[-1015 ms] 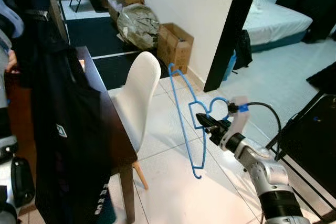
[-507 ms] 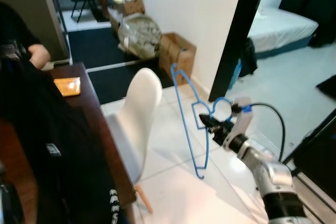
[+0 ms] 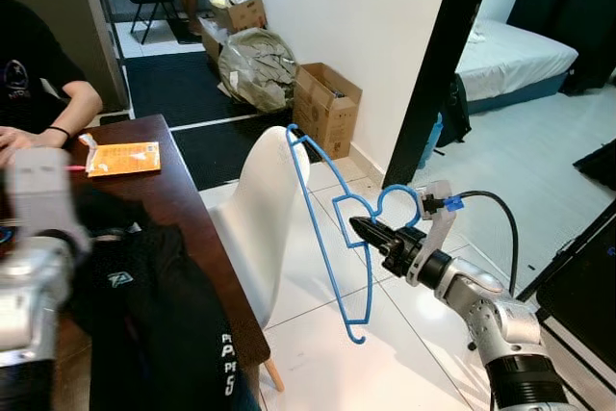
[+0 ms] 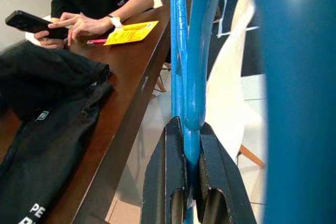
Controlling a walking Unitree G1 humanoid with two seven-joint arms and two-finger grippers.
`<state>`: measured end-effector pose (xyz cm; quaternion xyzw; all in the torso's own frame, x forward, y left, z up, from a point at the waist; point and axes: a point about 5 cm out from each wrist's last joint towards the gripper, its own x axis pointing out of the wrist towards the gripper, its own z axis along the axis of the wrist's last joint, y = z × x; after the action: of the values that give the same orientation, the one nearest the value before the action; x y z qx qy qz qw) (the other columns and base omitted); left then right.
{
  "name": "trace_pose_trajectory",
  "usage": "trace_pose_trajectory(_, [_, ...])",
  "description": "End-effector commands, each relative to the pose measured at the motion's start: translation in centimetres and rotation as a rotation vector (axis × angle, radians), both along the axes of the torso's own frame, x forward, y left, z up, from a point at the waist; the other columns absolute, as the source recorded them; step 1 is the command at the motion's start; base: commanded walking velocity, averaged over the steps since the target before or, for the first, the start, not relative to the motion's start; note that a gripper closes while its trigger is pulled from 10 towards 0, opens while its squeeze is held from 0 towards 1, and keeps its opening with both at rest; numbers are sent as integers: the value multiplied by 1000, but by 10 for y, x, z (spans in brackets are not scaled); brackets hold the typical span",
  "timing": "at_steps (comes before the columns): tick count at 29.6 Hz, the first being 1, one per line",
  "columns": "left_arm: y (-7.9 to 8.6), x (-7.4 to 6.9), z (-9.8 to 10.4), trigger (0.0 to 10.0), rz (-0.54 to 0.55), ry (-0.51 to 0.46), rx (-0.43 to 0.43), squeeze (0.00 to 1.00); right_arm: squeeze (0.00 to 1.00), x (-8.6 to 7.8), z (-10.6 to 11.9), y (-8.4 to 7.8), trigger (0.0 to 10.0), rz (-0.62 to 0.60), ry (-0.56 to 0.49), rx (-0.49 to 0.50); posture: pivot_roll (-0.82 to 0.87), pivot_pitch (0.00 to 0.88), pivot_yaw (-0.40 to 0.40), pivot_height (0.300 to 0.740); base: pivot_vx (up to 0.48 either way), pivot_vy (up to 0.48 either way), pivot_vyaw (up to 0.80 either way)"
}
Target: Hang hanger
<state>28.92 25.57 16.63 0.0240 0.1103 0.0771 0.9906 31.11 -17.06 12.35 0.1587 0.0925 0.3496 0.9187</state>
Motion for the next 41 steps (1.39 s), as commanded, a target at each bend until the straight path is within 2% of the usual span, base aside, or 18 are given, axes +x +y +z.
trace_pose_trajectory(1, [-11, -1, -9, 10000, -51, 49, -11, 745, 0, -1, 3, 0, 10000, 6, -9, -1, 77, 0, -48, 740, 0, 0, 0])
trace_pose_trajectory(2, [-22, -3, -21, 10000, -101, 113, -17, 1000, 0, -1, 3, -1, 10000, 7, -7, -3, 77, 0, -48, 740, 0, 0, 0])
trace_pose_trajectory(6, [-31, -14, -49, 10000, -148, 276, -14, 1000, 0, -3, 3, -1, 10000, 15, -3, -8, 70, 0, -45, 740, 0, 0, 0])
trace_pose_trajectory(14, [-28, -18, -49, 10000, -162, 312, 26, 1000, 0, -3, 3, -1, 10000, 21, 1, -8, 74, 0, -46, 740, 0, 0, 0])
trace_pose_trajectory(15, [-14, -21, -41, 10000, -144, 323, 121, 1000, 0, -4, 3, -1, 10000, 26, 4, -7, 75, 2, -48, 740, 0, 0, 0])
trace_pose_trajectory(16, [-14, -21, -41, 10000, -144, 323, 121, 1000, 0, -4, 3, -1, 10000, 26, 4, -7, 75, 2, -48, 740, 0, 0, 0])
trace_pose_trajectory(17, [4, -22, -25, 10000, -92, 310, 222, 1000, 0, -4, 3, -1, 10000, 30, 6, -6, 77, 5, -48, 740, 0, 0, 0])
trace_pose_trajectory(20, [4, -22, -25, 10000, -92, 310, 222, 1000, 0, -4, 3, -1, 10000, 30, 6, -6, 77, 5, -48, 740, 0, 0, 0])
trace_pose_trajectory(22, [41, -20, 27, 10000, 104, 183, 464, 1000, 0, -4, 3, 0, 10000, 35, 9, -3, 79, 3, -46, 740, 0, 0, 0])
trace_pose_trajectory(23, [41, -20, 27, 10000, 104, 183, 464, 1000, 0, -4, 3, 0, 10000, 35, 9, -3, 79, 3, -46, 740, 0, 0, 0])
trace_pose_trajectory(24, [50, -20, 53, 10000, 190, 97, 562, 0, 0, -4, 3, 0, 10000, 35, 9, -1, 79, 3, -46, 740, 0, 0, 0])
trace_pose_trajectory(25, [53, -20, 72, 10000, 249, 22, 635, 0, 0, -4, 3, 0, 10000, 35, 9, 0, 79, 3, -46, 740, 0, 0, 0])
trace_pose_trajectory(27, [52, -20, 86, 10000, 282, -45, 684, 0, 0, -4, 4, 0, 10000, 35, 7, 0, 79, 3, -46, 740, 0, 0, 0])
trace_pose_trajectory(31, [39, -18, 96, 10000, 271, -168, 667, 0, 0, -4, 3, 0, 10000, 33, 6, 3, 82, 0, -46, 740, 0, 0, 0])
trace_pose_trajectory(33, [39, -18, 96, 10000, 271, -168, 667, 0, 0, -4, 3, 0, 10000, 33, 6, 3, 82, 0, -46, 740, 0, 0, 0])
trace_pose_trajectory(36, [13, -14, 88, 10000, 200, -248, 527, 0, 0, -4, 3, 0, 10000, 33, 6, 3, 82, 0, -45, 740, 0, 0, 0])
trace_pose_trajectory(38, [13, -14, 88, 10000, 200, -248, 527, 0, 0, -4, 3, 0, 10000, 33, 6, 3, 82, 0, -45, 740, 0, 0, 0])
trace_pose_trajectory(41, [-12, -12, 76, 10000, 131, -259, 428, 0, 0, -5, 2, 1, 10000, 37, 7, 3, 85, 0, -47, 740, -119, 0, 0])
